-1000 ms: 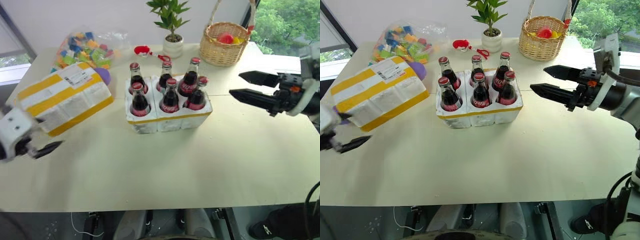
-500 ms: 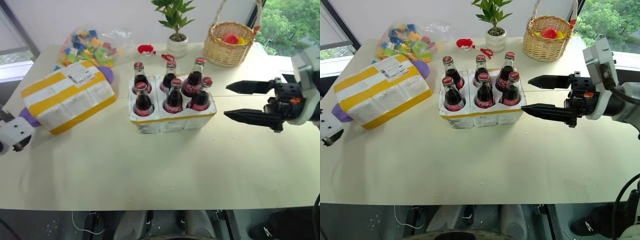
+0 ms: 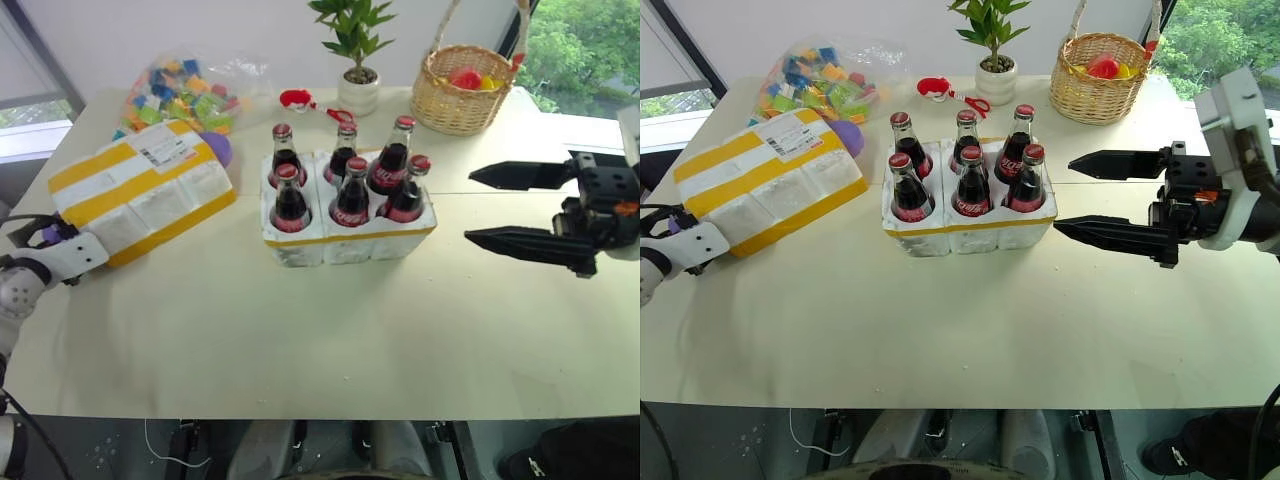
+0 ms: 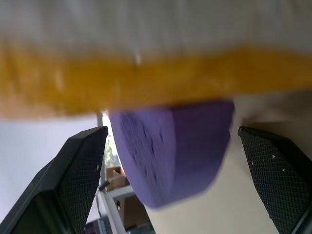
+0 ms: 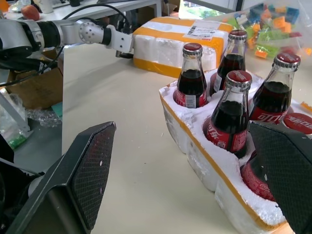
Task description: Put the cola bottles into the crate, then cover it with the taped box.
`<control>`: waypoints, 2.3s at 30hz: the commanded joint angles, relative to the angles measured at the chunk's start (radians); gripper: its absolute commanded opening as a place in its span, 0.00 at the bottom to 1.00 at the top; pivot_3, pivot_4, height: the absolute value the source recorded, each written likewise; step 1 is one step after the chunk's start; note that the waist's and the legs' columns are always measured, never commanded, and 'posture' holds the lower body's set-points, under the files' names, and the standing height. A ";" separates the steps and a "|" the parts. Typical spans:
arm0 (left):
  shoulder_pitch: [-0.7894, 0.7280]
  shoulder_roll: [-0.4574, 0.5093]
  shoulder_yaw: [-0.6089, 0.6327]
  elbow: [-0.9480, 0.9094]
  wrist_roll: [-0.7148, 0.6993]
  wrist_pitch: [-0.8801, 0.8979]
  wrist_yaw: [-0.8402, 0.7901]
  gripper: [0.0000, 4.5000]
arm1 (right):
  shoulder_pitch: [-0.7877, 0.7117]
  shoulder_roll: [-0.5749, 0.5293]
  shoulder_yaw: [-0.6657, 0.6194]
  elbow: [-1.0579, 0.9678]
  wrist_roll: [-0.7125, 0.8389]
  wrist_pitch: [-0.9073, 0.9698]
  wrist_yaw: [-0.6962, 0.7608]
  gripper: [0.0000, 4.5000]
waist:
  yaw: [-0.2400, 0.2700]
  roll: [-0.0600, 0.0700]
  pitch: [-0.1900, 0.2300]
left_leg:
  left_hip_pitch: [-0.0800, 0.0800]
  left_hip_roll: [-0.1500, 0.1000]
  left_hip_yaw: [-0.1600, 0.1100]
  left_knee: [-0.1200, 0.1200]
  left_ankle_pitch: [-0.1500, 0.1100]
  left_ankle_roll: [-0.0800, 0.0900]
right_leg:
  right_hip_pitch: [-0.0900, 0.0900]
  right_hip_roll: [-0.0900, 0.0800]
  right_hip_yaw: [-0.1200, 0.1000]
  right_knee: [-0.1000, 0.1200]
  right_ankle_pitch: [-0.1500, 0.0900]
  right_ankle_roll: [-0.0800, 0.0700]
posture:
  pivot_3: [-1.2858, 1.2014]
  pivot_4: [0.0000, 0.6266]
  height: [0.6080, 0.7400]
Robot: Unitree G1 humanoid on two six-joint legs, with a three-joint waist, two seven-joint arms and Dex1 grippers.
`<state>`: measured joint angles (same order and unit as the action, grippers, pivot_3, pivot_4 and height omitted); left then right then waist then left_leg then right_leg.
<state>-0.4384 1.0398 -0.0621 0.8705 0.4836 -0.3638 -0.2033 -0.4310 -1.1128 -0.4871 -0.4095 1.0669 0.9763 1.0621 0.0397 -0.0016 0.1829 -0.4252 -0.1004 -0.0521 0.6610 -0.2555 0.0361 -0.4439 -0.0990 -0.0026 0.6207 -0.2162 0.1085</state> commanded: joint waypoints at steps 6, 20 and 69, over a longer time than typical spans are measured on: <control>-0.041 -0.010 -0.030 0.057 0.000 -0.046 0.033 0.74 | 0.033 -0.054 -0.068 -0.006 0.021 -0.008 0.018 1.00 | 0.001 0.000 0.000 | 0.000 0.000 0.000 0.001 0.000 0.001 | 0.000 0.000 0.000 0.001 0.000 0.000 | 0.52 0.24 0.94; -0.118 0.071 0.065 -0.107 -0.107 -0.025 -0.035 0.41 | 0.105 -0.070 -0.081 -0.005 -0.022 -0.046 0.041 1.00 | 0.000 0.000 -0.002 | 0.000 0.000 0.000 0.002 0.000 0.001 | 0.000 0.000 0.000 0.002 0.000 0.000 | 0.52 0.24 0.94; -0.178 -0.213 -0.049 -1.015 -0.090 0.190 -0.345 0.41 | 0.169 0.000 -0.045 0.039 -0.096 -0.137 -0.019 1.00 | 0.000 -0.001 -0.002 | 0.001 -0.001 0.000 0.007 0.001 0.001 | 0.001 0.001 0.000 0.006 0.000 0.000 | 0.52 0.24 0.94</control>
<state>-0.5994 0.8225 -0.1129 -0.1365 0.3694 -0.1456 -0.5640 -0.2550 -1.1132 -0.4887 -0.3518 0.9567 0.8440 1.0498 0.0400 -0.0026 0.1809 -0.4243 -0.1011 -0.0518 0.6676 -0.2542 0.0370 -0.4425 -0.0978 -0.0027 0.6272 -0.2163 0.1085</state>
